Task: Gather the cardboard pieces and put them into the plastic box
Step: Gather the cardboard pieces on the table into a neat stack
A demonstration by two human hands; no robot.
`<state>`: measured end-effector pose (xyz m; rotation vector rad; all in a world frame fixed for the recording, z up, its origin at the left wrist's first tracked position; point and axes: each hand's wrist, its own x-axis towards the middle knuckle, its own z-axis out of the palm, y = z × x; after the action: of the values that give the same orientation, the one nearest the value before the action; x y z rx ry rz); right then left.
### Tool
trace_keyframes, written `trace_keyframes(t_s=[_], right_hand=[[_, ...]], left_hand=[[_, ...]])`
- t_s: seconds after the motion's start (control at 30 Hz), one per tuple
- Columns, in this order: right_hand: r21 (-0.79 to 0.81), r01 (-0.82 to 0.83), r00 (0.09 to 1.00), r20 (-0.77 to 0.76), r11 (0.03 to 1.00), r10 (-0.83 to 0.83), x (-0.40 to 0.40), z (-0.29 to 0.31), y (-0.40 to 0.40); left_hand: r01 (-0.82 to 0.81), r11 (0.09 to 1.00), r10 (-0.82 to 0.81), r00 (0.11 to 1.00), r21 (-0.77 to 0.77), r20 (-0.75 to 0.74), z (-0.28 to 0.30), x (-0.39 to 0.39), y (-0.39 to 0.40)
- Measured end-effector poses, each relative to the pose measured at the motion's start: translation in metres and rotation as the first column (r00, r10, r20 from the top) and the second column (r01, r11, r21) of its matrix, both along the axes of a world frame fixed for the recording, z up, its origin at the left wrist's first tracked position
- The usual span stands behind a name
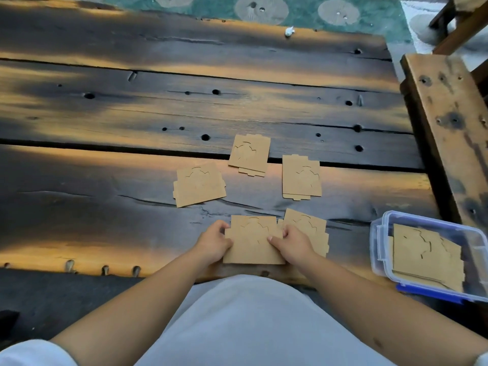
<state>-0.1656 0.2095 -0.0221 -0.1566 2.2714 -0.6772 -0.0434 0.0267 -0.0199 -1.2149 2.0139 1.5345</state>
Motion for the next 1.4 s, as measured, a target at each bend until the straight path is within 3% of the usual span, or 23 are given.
trace_keyframes(t_s=[0.37,0.57,0.9,1.17,1.4], right_hand=[[0.110,0.209,0.978,-0.023,0.972,-0.207,-0.034,-0.011,0.083],[0.177,0.237,0.970,-0.092,0.955,-0.224,-0.044,-0.021,0.106],[0.160,0.354,0.935,-0.052,0.922,-0.350,-0.047,-0.030,0.100],[0.085,0.248,0.969,-0.017,0.965,-0.248,-0.044,-0.029,0.098],[0.104,0.092,0.994,-0.072,0.990,-0.085,-0.030,-0.026,0.094]], left_hand=[[0.187,0.968,-0.182,0.982,-0.166,0.045,-0.020,-0.083,0.071],[0.347,0.865,-0.363,0.931,-0.363,0.024,-0.032,-0.100,0.099],[0.347,0.858,-0.327,0.938,-0.380,0.118,-0.032,-0.102,0.108],[0.475,0.817,-0.459,0.879,-0.327,0.130,-0.030,-0.101,0.099],[0.349,0.883,-0.347,0.936,-0.313,0.065,-0.032,-0.079,0.095]])
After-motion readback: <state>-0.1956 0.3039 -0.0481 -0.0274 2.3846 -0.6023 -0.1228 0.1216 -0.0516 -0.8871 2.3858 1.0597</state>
